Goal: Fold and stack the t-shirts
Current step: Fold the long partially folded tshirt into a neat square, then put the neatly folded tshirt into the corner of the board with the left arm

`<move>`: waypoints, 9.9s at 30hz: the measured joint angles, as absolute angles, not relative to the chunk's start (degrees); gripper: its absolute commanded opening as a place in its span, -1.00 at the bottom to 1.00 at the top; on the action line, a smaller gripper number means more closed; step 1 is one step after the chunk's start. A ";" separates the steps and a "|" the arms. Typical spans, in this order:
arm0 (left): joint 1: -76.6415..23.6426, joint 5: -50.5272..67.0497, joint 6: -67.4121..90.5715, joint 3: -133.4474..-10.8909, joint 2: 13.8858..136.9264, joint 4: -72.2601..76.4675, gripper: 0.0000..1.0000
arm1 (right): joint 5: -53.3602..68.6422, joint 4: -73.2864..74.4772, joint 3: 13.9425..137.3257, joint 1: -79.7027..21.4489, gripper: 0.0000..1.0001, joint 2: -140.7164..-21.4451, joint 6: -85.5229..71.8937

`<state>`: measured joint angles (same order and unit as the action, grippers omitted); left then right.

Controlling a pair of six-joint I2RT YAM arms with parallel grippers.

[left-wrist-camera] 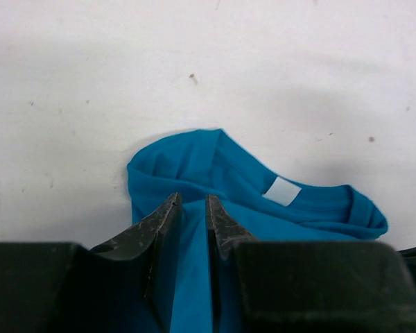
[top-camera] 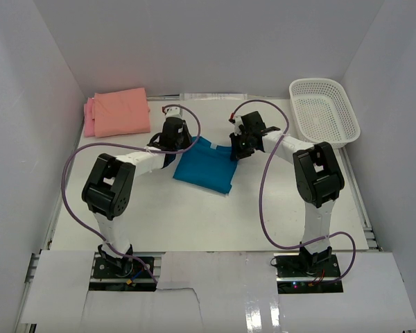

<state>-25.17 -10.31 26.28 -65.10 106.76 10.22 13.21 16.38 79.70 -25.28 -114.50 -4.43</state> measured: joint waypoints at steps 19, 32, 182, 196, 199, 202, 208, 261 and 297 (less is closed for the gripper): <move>-25.17 -5.98 25.10 -69.56 113.03 12.88 0.03 | 6.85 14.90 80.01 -24.82 -0.85 -114.39 -5.04; -25.17 -2.55 23.40 -73.89 119.92 14.52 0.04 | 5.45 15.14 83.79 -23.57 0.17 -116.62 -6.22; 13.43 24.56 25.82 -127.94 133.40 -20.99 -1.00 | 33.21 17.28 59.77 -21.08 0.01 -79.20 -21.39; 15.14 26.89 29.23 -130.74 137.51 -16.21 -1.00 | 33.21 16.51 58.22 -21.71 0.01 -80.09 -20.97; 15.81 26.89 29.45 -131.00 137.56 -16.23 -1.00 | 33.19 16.38 58.22 -22.28 0.01 -80.93 -20.97; 16.64 27.00 30.00 -131.20 137.56 -15.88 -1.00 | 33.21 16.29 58.17 -22.83 0.01 -81.10 -20.97; 18.15 27.11 30.87 -131.20 137.56 -15.57 -1.00 | 33.21 15.88 58.15 -23.44 0.01 -81.54 -20.99; 18.28 3.31 26.96 -105.01 110.65 -23.33 0.96 | 32.80 13.78 57.28 -25.56 0.12 -83.74 -20.34; 3.38 -6.37 18.48 -52.10 42.09 -34.92 0.96 | 16.82 20.27 53.43 -27.05 0.87 -55.18 -8.71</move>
